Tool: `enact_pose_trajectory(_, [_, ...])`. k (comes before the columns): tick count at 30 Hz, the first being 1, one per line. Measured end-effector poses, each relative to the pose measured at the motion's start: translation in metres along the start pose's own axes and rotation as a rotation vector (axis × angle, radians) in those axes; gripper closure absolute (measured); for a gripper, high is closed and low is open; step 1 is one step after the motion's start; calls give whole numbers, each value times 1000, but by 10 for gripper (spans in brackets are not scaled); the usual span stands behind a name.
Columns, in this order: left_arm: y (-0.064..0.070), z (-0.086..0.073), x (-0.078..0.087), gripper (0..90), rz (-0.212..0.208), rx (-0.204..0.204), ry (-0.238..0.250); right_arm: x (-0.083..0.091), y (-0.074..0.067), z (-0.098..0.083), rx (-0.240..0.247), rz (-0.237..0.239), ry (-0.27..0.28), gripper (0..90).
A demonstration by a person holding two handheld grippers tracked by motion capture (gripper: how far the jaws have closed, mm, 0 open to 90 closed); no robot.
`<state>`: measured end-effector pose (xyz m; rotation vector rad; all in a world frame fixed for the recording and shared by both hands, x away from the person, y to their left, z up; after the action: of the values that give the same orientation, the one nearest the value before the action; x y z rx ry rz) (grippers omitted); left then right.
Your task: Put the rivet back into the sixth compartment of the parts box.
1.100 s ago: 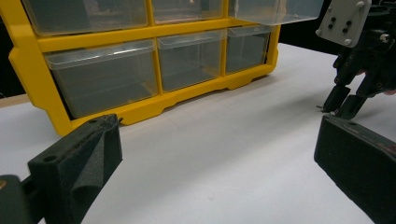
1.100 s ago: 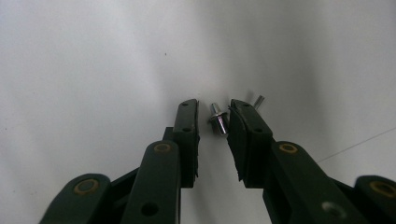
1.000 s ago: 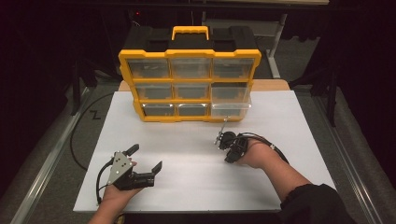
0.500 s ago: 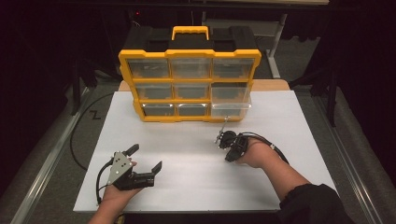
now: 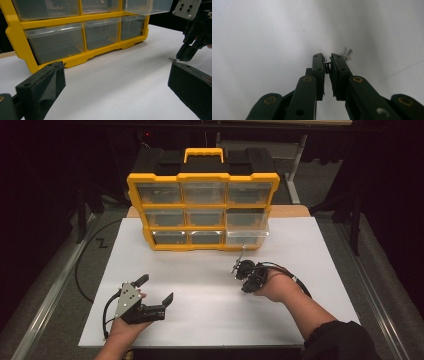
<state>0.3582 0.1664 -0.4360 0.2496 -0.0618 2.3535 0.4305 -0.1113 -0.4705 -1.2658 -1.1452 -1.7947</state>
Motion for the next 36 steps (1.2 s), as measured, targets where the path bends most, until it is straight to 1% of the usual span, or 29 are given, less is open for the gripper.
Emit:
enact_pose_trajectory(1, [0, 0, 0, 18, 0, 0, 1, 1, 1, -1, 4, -6, 5, 845])
enact_pose_trajectory(3, [0, 0, -1, 18, 0, 1, 0, 4, 2, -4, -15, -11, 1, 845])
enact_pose_trajectory(7, [0, 0, -1, 18, 0, 0, -1, 10, 3, -9, -34, -14, -1, 843])
enact_pose_trajectory(10, [0, 0, -1, 18, 1, 0, -2, 13, 4, -14, -32, -12, -14, 843])
enact_pose_trajectory(14, [0, -1, -1, 18, 1, -1, -3, 17, 6, -22, -43, -14, -33, 842])
enact_pose_trajectory(21, [0, 0, -1, 18, 2, 0, -2, 25, 11, -31, -54, -29, -40, 840])
enact_pose_trajectory(22, [0, 0, 0, 18, 2, 1, -2, 25, 12, -32, -66, -30, -41, 840])
enact_pose_trajectory(25, [0, 0, 0, 18, 3, 0, -2, 28, 14, -35, -63, -32, -47, 841])
enact_pose_trajectory(26, [0, 0, 0, 18, 3, 0, -2, 29, 14, -35, -72, -33, -44, 841])
enact_pose_trajectory(29, [0, 0, -1, 18, 3, 0, -2, 31, 16, -37, -66, -44, -40, 842])
enact_pose_trajectory(34, [0, -1, -1, 18, 3, -1, -4, 35, 16, -39, -62, -39, -33, 842])
enact_pose_trajectory(36, [0, -1, -1, 18, 3, 0, -3, 36, 17, -39, -59, -47, -32, 842])
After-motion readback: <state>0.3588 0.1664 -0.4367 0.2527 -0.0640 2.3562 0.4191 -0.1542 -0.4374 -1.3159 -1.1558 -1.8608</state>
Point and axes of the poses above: each handheld gripper's, and its own axes: x roughly backward along the jaws, z roughly out of its top, y roughly to its right, the point moved 9 cm from there along -x, roughly forward along the jaws, and after that the axes turned 12 degrees about -z, right-handed, at the moved point
